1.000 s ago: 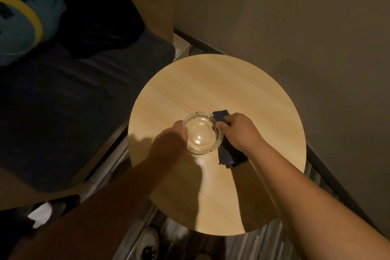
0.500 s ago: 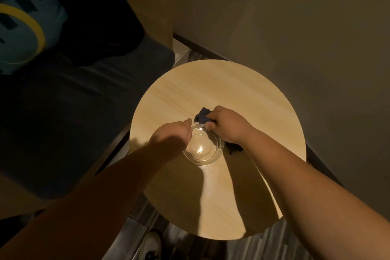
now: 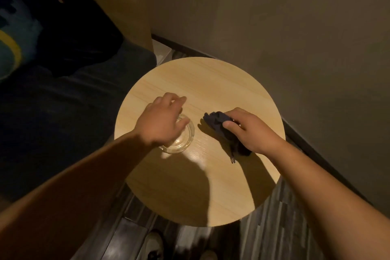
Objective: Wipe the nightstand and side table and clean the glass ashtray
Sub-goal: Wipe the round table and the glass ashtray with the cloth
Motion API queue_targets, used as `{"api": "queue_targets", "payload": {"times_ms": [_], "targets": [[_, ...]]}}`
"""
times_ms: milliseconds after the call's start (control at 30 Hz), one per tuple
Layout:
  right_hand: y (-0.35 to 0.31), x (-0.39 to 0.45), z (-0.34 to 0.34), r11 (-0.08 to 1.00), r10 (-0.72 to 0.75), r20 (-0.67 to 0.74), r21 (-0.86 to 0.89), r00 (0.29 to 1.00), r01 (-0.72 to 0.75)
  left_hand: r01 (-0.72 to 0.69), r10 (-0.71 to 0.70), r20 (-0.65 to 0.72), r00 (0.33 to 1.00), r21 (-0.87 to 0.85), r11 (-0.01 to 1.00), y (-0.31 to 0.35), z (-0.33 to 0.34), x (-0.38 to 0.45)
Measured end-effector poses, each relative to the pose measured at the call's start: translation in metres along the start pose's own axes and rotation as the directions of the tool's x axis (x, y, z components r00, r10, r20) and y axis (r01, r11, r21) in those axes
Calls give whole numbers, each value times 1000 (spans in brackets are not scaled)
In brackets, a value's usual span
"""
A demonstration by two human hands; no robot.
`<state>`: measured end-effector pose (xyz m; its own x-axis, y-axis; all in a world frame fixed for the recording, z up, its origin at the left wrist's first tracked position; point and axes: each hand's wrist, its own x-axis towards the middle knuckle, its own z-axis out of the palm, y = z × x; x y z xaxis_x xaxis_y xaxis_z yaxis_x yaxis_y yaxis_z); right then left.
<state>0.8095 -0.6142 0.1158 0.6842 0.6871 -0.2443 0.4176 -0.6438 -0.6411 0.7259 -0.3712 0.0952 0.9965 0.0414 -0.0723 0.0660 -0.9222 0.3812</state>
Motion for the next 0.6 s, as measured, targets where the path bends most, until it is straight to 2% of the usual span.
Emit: {"api": "queue_targets", "payload": {"times_ms": [100, 233, 400, 533, 600], "targets": [[-7, -14, -8, 994, -72, -22, -82, 997, 70, -226, 235, 46, 971, -148, 963, 50, -17, 9], [-12, -35, -22, 989, -104, -72, -118, 992, 95, -351, 368, 144, 919, -132, 927, 86, -30, 15], [-7, -66, -36, 996, -46, -90, -75, 995, 40, -394, 420, 111, 901, -200, 897, 109, -37, 12], [9, -95, -29, 988, 46, -95, -145, 994, -60, -323, 377, 123, 918, -319, 891, 123, -38, 7], [16, -104, -29, 985, 27, -111, -164, 993, -45, -301, 359, 163, 919, -298, 906, 123, -36, 5]]}}
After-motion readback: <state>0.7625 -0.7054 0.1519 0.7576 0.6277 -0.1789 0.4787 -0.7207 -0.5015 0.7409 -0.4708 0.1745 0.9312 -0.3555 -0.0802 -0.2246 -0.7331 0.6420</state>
